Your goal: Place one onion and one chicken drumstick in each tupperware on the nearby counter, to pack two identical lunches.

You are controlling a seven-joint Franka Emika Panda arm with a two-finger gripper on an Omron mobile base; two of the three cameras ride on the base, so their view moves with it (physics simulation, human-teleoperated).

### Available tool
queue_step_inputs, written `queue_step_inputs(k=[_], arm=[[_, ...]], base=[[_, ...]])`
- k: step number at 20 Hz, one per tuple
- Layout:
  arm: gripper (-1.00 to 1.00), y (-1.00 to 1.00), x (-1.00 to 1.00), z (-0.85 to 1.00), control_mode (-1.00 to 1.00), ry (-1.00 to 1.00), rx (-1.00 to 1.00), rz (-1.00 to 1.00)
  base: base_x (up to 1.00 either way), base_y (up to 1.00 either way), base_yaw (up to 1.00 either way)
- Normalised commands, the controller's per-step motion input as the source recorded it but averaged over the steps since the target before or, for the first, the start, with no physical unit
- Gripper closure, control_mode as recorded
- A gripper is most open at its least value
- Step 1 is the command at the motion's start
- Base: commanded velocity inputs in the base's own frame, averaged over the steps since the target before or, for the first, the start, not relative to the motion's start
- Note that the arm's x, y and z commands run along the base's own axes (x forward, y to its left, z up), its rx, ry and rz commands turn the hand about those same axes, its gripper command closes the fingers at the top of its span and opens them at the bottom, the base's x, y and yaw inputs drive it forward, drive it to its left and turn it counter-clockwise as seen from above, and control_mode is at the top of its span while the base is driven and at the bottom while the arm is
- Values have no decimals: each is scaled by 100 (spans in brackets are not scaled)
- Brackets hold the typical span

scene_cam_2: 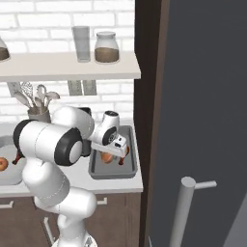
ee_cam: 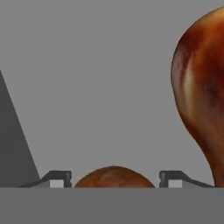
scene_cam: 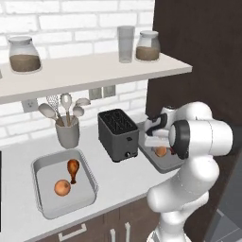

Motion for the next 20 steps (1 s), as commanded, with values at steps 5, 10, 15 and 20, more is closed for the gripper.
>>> queue_step_inputs(k=[5,10,15,20], arm=[[-100,0,-10,12,-100,-1,0,-1],[-100,10,-16,47,-100,-3,-1,-2],[-100,3,-64,58,-100,-3,0,-3],[-100,17,-100,40,-100,0,-1,-1]], base=[[0,0,0],[0,0,0],[0,0,0],[0,0,0]])
